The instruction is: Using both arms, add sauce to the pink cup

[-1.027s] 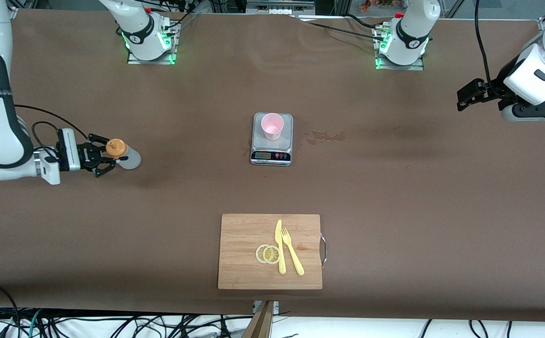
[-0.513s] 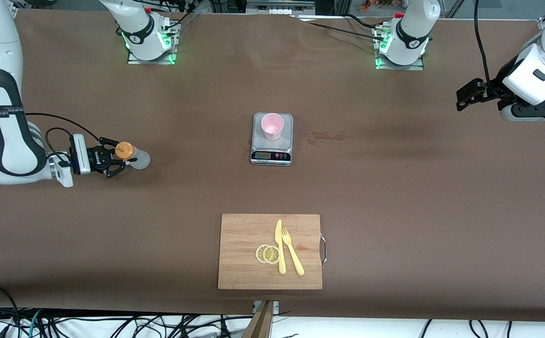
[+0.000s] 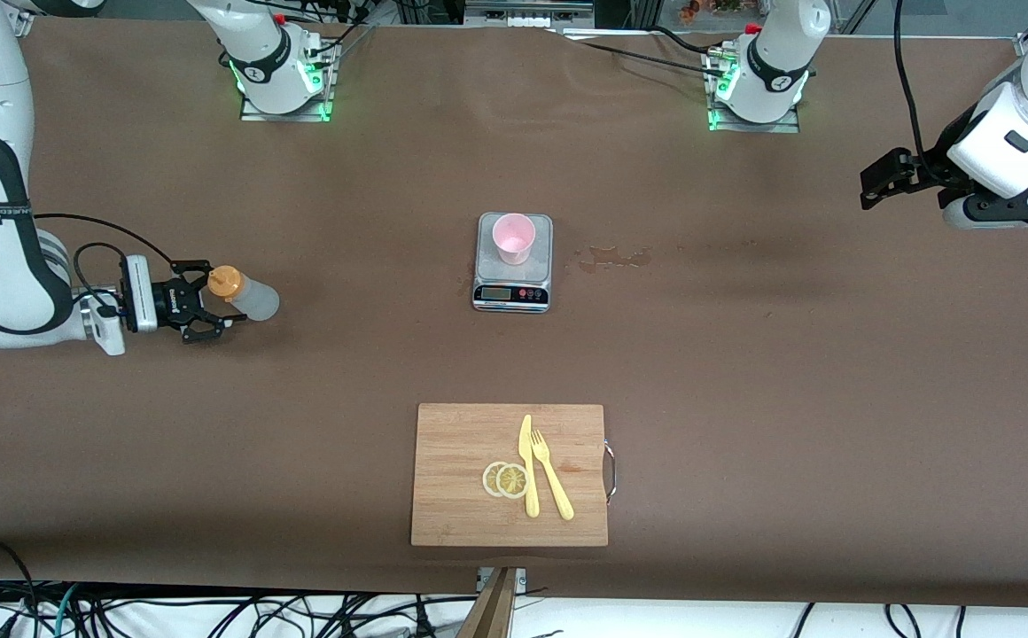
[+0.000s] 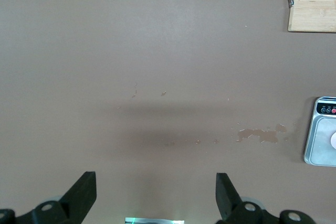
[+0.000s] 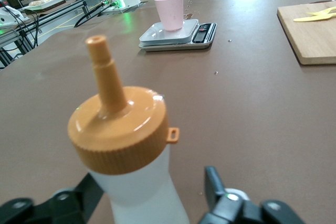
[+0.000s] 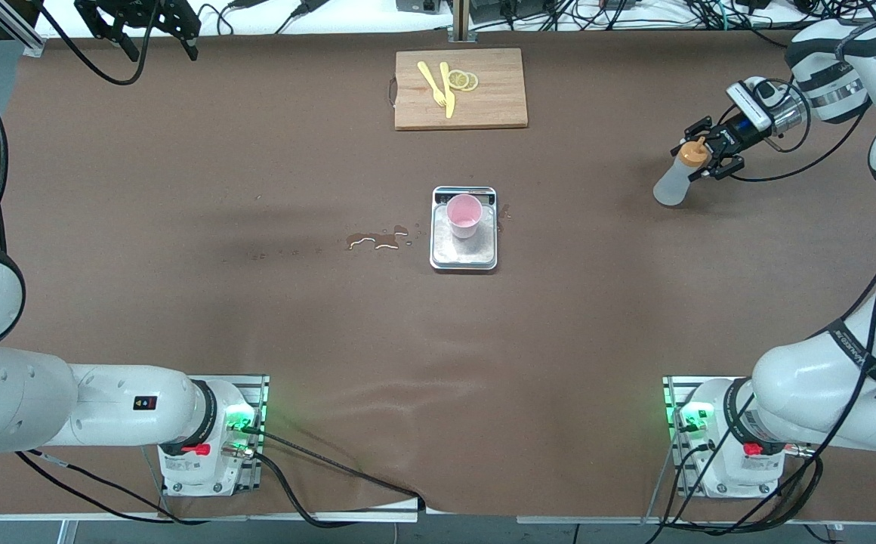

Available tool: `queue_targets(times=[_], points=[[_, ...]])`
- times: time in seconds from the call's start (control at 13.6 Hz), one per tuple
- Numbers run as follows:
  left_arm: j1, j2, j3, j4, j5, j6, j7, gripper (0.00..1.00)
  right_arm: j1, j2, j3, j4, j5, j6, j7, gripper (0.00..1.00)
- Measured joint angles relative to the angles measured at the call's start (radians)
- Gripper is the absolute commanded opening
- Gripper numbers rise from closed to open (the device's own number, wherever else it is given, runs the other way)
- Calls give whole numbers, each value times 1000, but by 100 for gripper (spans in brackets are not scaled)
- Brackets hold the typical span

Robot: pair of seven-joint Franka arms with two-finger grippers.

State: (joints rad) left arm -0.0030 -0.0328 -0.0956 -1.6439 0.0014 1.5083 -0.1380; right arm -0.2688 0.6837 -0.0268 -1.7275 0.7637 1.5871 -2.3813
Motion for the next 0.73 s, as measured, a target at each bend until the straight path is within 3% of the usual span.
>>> queue_targets(times=[0.44, 0.73], points=[[-8, 0, -3, 0, 0, 0, -1, 100, -16, -10, -12, 11, -17, -22, -53, 100], [-8, 0, -2, 0, 0, 0, -5, 100, -27, -18, -53, 13, -111, -26, -99, 100]])
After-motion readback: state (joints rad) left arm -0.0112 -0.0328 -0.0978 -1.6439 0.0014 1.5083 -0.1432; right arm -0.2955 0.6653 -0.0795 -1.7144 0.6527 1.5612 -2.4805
